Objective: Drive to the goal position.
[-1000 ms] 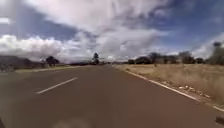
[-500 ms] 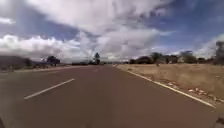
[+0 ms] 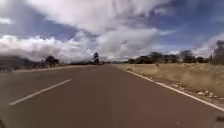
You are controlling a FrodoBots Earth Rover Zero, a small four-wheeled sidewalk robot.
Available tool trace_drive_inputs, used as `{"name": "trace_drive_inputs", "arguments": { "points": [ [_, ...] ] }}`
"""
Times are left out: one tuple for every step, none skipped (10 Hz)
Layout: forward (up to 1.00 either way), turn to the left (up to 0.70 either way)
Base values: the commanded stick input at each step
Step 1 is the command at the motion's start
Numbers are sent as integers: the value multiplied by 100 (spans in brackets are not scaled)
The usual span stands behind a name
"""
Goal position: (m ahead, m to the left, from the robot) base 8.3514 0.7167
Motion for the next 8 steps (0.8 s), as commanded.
{"name": "trace_drive_inputs", "arguments": {
  "points": [
    [70, 0],
    [70, 0],
    [70, 0],
    [70, 0],
    [70, 0],
    [70, 0],
    [70, 0],
    [70, 0]
  ]
}}
